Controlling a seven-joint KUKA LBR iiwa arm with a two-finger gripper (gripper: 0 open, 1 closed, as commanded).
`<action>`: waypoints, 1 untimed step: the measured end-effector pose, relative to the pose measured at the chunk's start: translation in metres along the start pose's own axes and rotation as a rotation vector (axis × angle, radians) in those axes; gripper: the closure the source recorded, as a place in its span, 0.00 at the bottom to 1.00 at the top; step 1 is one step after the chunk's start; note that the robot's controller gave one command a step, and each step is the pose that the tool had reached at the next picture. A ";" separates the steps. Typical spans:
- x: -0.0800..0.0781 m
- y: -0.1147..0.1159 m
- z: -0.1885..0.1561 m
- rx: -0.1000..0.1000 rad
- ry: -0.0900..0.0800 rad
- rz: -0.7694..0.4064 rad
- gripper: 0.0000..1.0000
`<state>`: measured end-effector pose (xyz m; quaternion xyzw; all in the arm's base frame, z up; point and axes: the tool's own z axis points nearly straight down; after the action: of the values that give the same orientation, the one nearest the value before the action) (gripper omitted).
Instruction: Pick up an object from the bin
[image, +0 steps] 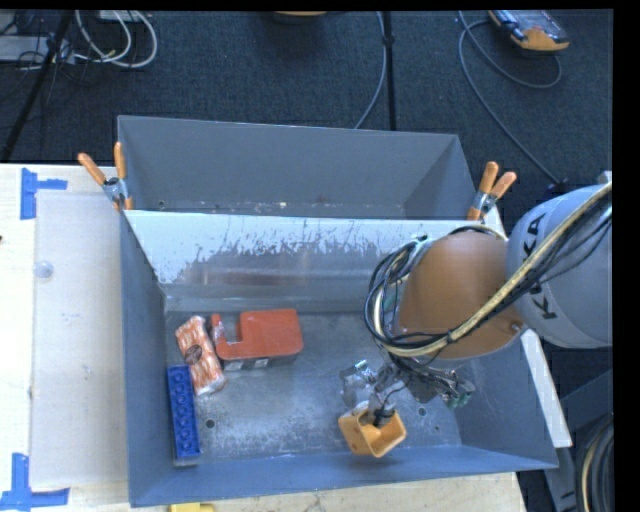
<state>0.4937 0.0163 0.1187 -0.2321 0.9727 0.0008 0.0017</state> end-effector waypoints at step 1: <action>0.001 0.001 -0.009 -0.002 0.004 0.001 1.00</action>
Offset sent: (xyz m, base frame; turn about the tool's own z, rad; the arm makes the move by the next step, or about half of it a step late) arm 0.0000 0.0000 0.0158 0.0000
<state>0.4927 0.0166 0.1272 -0.2319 0.9727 0.0014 -0.0007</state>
